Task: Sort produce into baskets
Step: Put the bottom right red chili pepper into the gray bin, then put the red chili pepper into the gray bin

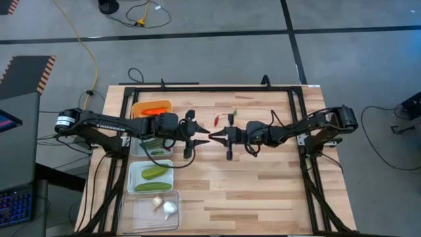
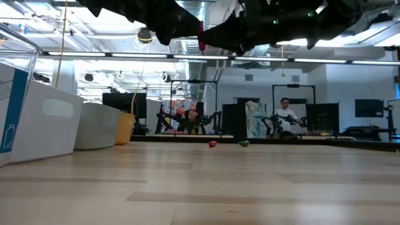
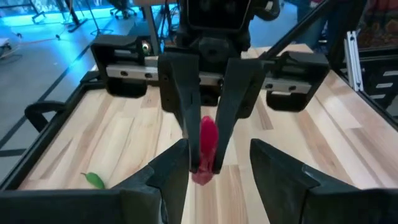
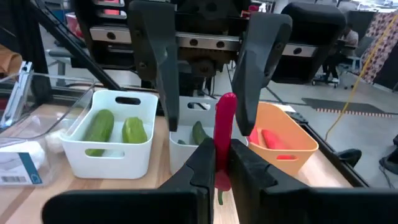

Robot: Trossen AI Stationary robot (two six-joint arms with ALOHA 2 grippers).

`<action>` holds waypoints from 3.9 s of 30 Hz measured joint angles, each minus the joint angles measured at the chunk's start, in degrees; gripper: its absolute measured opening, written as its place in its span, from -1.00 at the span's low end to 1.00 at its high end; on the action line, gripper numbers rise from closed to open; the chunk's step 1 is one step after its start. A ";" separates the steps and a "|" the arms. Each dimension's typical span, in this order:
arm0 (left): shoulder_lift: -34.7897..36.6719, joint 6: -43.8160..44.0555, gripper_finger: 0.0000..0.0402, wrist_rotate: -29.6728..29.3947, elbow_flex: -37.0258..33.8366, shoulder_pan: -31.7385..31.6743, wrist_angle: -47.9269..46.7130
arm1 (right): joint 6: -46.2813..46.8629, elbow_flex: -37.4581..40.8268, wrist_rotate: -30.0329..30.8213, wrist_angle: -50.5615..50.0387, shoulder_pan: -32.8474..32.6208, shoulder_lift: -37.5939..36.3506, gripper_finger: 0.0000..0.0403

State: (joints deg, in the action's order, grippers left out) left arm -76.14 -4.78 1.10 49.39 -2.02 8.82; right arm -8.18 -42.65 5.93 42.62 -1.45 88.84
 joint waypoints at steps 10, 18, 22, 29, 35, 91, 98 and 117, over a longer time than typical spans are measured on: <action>0.00 -0.32 -0.22 0.04 0.00 0.02 2.25 | 0.02 -0.02 -0.02 0.91 0.00 0.00 -0.69; 0.00 -0.35 -0.52 0.02 0.00 0.02 2.27 | 0.05 -0.02 -0.02 1.14 0.00 0.00 -0.69; 0.00 -0.37 -0.73 -0.39 0.00 0.02 2.27 | 0.21 -0.02 -0.07 1.13 0.00 0.00 -0.69; 0.00 -0.40 -0.98 -0.47 0.00 0.02 2.25 | 0.22 -0.02 -0.21 1.10 -0.04 0.00 -0.69; 0.00 -0.35 -0.97 -0.44 0.00 0.02 2.25 | 0.87 -0.02 -0.55 1.10 -0.04 0.00 -0.53; 8.39 10.25 -0.25 -5.64 -0.02 -7.69 -45.99 | 9.68 -0.04 0.20 -19.40 6.91 -0.04 0.12; 0.91 9.42 -0.25 -7.08 0.00 -7.72 -20.12 | 6.59 -4.08 0.20 -22.52 6.69 -0.19 0.12; -26.07 11.39 -0.25 -8.00 6.20 -11.98 8.60 | 4.72 -12.28 9.30 -58.09 8.82 -21.09 0.12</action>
State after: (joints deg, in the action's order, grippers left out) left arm -102.21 6.61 -6.90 55.59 -14.00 17.42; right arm -3.46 -54.94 15.24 -15.46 7.37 67.74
